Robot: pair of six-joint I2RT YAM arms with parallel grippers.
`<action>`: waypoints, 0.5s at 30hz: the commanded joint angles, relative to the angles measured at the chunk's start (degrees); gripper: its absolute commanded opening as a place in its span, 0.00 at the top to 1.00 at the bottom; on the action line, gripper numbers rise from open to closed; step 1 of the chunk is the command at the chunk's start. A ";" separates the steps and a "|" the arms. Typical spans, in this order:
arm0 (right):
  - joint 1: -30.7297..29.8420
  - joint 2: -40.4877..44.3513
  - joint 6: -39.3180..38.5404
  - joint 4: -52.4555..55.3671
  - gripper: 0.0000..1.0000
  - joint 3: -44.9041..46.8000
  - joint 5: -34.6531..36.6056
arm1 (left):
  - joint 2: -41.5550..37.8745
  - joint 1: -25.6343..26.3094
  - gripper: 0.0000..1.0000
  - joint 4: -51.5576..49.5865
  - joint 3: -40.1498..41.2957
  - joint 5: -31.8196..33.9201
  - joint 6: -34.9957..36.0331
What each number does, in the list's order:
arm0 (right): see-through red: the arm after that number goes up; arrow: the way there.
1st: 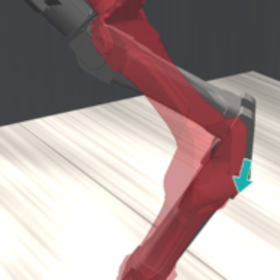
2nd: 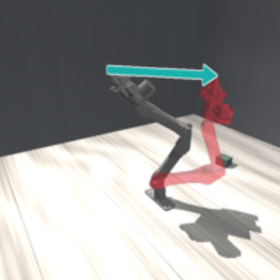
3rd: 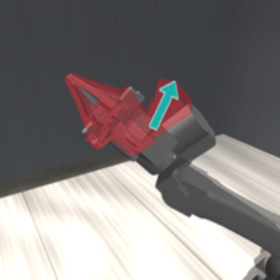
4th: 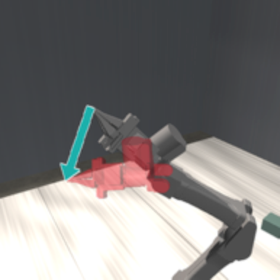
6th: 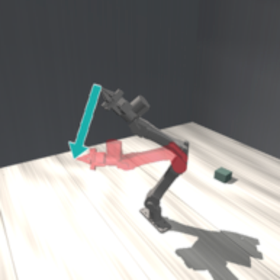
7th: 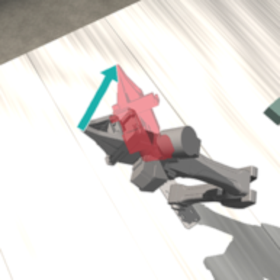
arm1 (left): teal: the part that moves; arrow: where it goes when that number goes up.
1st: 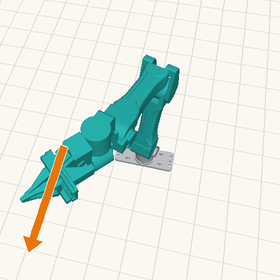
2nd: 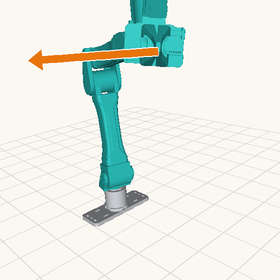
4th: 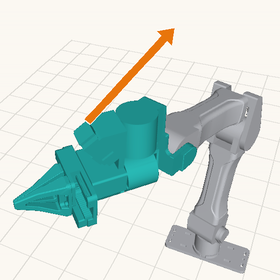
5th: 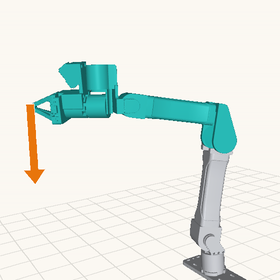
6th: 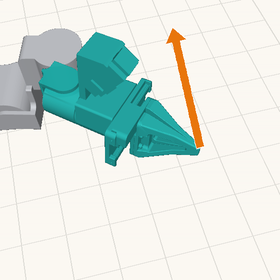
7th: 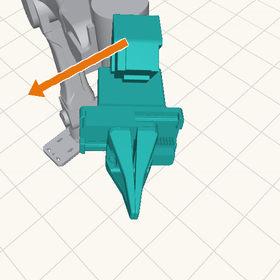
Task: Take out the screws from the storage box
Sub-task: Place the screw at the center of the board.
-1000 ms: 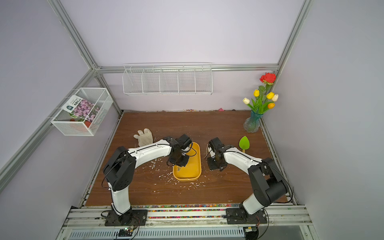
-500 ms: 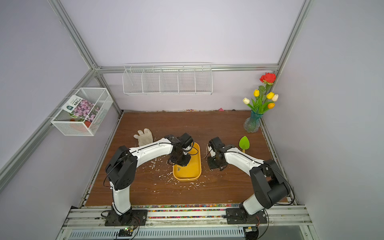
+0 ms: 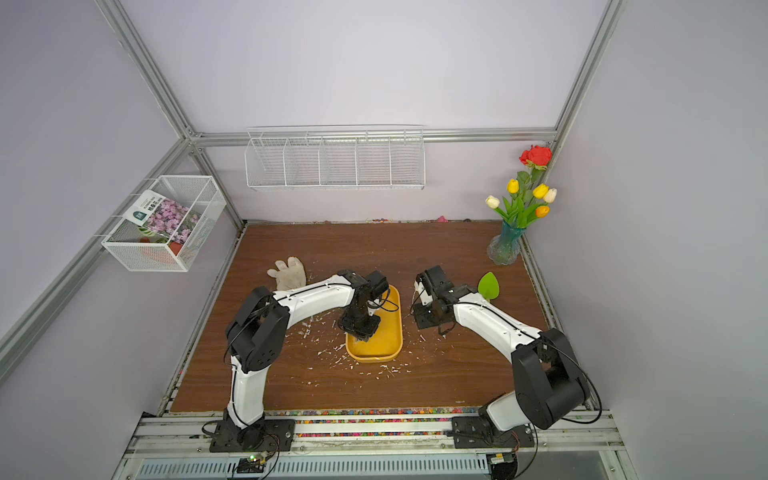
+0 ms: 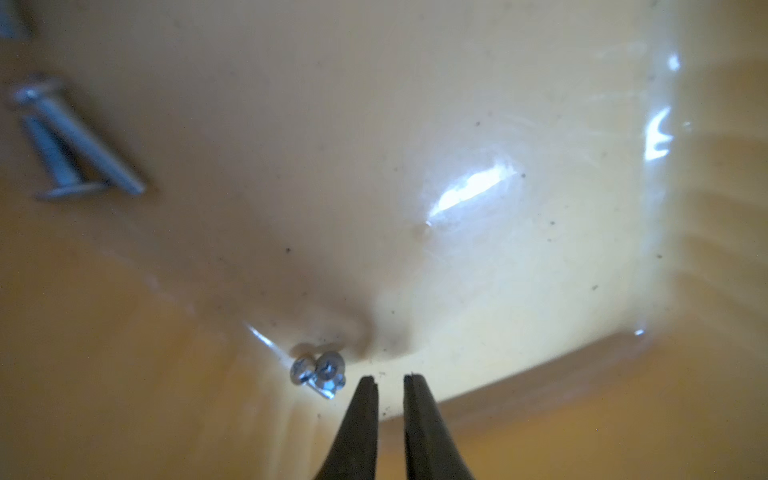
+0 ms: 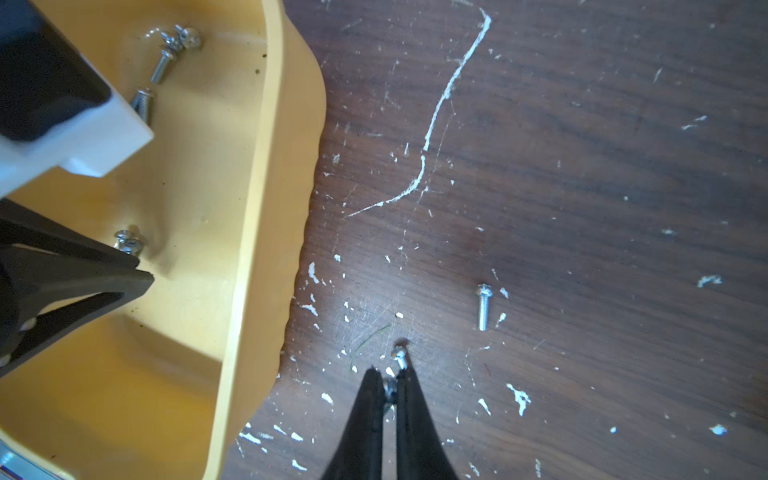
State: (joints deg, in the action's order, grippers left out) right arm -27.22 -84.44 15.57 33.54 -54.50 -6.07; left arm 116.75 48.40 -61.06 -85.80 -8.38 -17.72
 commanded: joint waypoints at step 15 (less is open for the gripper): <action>0.32 1.52 -0.76 -0.38 0.88 0.50 -2.07 | 2.12 1.69 0.73 -4.74 -3.25 9.59 -0.65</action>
State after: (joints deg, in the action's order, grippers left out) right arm -27.22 -83.61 15.40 33.41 -54.50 -7.35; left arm 117.19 49.67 -63.94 -87.37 -0.84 -17.96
